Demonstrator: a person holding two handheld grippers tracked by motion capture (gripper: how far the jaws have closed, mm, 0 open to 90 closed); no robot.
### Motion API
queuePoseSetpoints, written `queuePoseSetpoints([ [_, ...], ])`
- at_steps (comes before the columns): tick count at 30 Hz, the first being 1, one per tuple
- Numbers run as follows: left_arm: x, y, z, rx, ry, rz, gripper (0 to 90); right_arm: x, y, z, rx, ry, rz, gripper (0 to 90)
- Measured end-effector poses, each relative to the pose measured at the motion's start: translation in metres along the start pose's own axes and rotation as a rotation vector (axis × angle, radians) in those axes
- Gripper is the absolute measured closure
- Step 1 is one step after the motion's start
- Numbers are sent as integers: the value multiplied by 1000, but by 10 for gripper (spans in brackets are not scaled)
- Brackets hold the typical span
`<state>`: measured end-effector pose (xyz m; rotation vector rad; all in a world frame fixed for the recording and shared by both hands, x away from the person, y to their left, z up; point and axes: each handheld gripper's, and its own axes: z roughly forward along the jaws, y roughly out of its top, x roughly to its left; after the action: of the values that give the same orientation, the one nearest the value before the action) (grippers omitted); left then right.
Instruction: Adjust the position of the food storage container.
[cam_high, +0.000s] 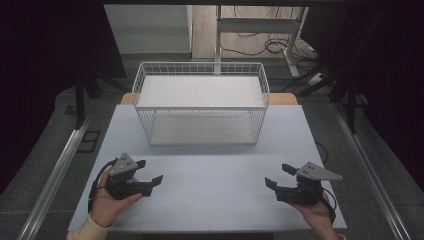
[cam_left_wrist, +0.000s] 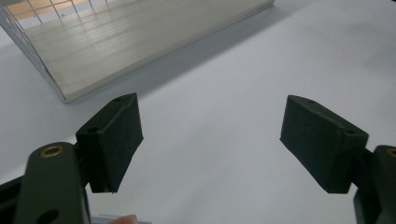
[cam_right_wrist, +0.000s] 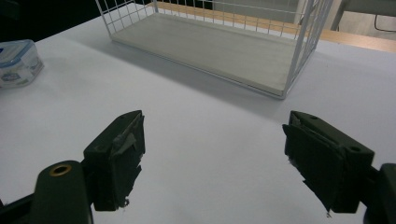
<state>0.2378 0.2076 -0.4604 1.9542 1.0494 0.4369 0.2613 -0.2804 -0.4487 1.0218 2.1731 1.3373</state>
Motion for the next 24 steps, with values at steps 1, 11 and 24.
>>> queuePoseSetpoints([
  [1,0,0,0,1,0,0,204,-2,0,1,3,-2,1,201],
  [11,0,-2,-2,-3,6,-6,204,-1,1,2,6,-8,-5,203],
  [24,0,-2,-2,3,0,1,206,2,1,5,21,-8,-8,210],
])
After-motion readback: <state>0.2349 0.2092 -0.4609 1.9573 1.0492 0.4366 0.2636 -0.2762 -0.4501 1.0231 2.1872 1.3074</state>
